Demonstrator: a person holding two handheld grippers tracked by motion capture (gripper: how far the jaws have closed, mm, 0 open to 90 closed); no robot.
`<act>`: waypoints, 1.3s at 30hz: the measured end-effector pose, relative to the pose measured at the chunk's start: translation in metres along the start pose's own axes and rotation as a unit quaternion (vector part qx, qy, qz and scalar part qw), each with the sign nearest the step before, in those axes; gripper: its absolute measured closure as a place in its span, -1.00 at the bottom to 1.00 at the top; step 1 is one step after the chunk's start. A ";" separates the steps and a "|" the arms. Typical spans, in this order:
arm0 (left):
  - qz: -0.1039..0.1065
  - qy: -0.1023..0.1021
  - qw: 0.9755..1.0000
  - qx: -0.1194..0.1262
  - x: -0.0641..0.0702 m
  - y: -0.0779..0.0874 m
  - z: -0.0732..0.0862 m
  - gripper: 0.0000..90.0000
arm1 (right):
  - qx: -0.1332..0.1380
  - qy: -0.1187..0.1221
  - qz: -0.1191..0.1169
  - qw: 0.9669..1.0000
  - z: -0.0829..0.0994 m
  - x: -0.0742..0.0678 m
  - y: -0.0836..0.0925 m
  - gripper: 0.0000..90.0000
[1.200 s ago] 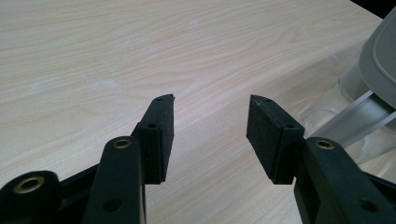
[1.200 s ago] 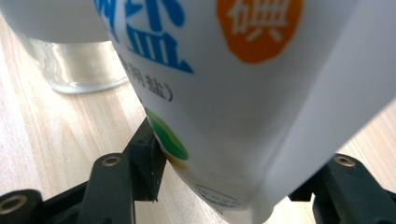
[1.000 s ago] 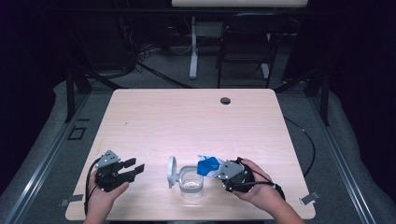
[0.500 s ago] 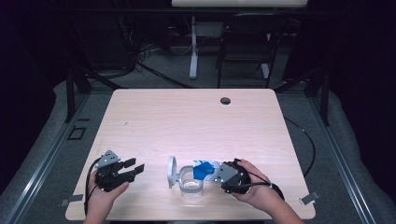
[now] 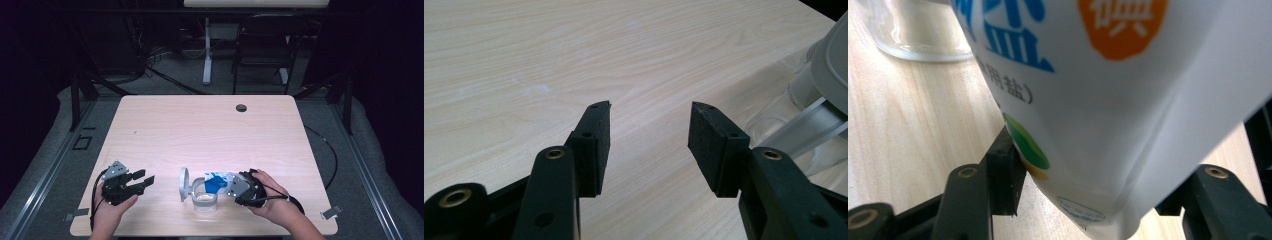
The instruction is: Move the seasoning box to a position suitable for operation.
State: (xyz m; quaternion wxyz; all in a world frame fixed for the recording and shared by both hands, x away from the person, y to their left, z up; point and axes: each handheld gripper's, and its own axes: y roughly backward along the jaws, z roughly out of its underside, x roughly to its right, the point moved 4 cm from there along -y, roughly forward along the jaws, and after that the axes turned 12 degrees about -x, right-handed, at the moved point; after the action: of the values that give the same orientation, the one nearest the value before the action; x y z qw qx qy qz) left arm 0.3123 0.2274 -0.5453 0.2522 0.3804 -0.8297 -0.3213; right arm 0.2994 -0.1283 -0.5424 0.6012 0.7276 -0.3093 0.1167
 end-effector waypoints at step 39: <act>-0.001 0.004 1.000 0.002 -0.003 0.000 0.001 0.15 | -0.029 0.035 0.050 0.998 -0.008 0.002 0.003 -0.05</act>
State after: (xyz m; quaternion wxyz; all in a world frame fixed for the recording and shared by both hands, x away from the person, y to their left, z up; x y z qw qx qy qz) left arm 0.3133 0.2297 -0.5460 0.2543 0.3830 -0.8290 -0.3185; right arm 0.3007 -0.1217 -0.5366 0.6261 0.6886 -0.3276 0.1629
